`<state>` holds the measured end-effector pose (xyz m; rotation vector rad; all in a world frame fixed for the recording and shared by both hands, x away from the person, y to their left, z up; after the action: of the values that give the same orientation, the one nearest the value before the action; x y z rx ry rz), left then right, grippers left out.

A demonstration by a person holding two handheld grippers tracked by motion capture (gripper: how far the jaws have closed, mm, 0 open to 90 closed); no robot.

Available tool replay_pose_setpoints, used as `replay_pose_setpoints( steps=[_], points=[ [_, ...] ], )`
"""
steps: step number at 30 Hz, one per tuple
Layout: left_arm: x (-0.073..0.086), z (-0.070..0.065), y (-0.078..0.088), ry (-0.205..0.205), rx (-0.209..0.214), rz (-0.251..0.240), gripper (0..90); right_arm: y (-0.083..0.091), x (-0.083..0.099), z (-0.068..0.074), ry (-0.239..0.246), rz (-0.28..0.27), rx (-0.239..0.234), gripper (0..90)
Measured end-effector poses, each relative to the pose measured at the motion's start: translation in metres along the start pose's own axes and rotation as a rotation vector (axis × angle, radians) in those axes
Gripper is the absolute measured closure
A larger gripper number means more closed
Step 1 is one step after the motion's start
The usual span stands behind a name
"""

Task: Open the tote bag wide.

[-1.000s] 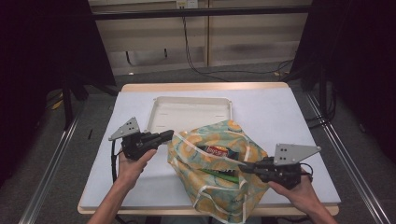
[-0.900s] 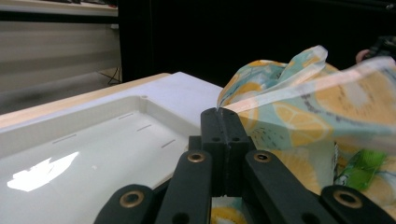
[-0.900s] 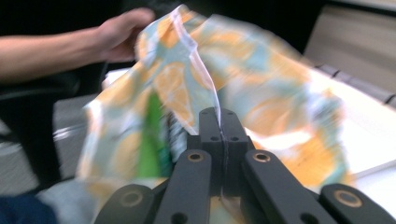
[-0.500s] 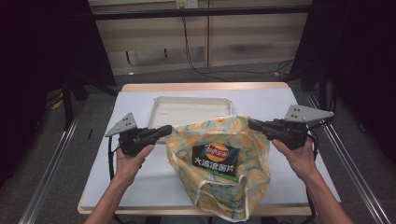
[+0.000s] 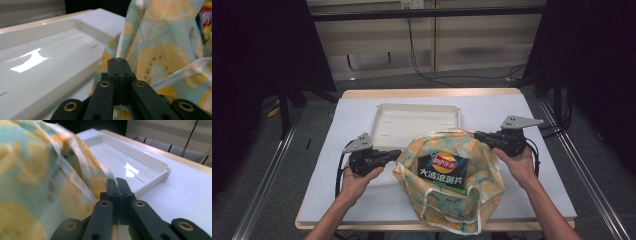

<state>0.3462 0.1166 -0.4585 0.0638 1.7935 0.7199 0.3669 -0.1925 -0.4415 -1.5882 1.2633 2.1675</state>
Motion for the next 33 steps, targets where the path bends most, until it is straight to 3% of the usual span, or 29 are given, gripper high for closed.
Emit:
replay_pose_setpoints(
  steps=[1,7,15,16,19,20,23,26,27,33],
  points=[
    [0.003,-0.003,-0.001,0.003,0.007,0.007,90.0,0.000,0.004,0.002,-0.021,-0.006,-0.028,90.0],
    [0.023,-0.015,-0.012,0.003,0.049,0.060,90.0,-0.010,0.020,0.012,-0.004,0.031,-0.056,90.0],
    [0.039,-0.015,-0.027,0.003,0.059,0.125,90.0,-0.020,0.041,0.006,-0.019,0.083,-0.045,90.0],
    [0.039,-0.016,-0.026,-0.006,0.074,0.100,90.0,-0.019,0.040,0.006,-0.013,0.076,-0.040,90.0],
    [0.035,-0.015,-0.022,-0.013,0.069,0.081,89.1,-0.015,0.036,0.007,-0.006,0.054,-0.041,89.0],
    [0.033,-0.016,-0.021,0.004,0.073,0.061,87.2,-0.012,0.033,0.008,-0.008,0.044,-0.048,86.3],
    [0.027,-0.017,-0.014,-0.004,0.067,0.026,81.6,0.001,0.023,0.005,-0.023,-0.014,-0.022,71.6],
    [0.023,-0.015,-0.004,0.003,0.037,-0.001,73.9,0.011,0.017,0.003,-0.037,-0.046,-0.002,65.4],
    [0.022,-0.015,0.001,0.001,0.035,-0.007,71.5,0.022,0.010,0.004,-0.039,-0.077,0.009,62.2],
    [0.014,-0.005,0.029,0.018,-0.027,-0.072,64.8,0.049,0.002,0.013,-0.041,-0.131,0.020,60.6]
  ],
)
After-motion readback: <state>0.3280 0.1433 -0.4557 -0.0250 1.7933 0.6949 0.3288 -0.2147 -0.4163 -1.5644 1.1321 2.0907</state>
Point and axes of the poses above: each handheld gripper's, and its own axes: y roughly backward along the jaws, x roughly out of its underside, z roughly to its left, the point moved 8 cm from there along -y, roughly forward along the jaws, and after that the axes turned 7 degrees about z, right-handed, at the moved point
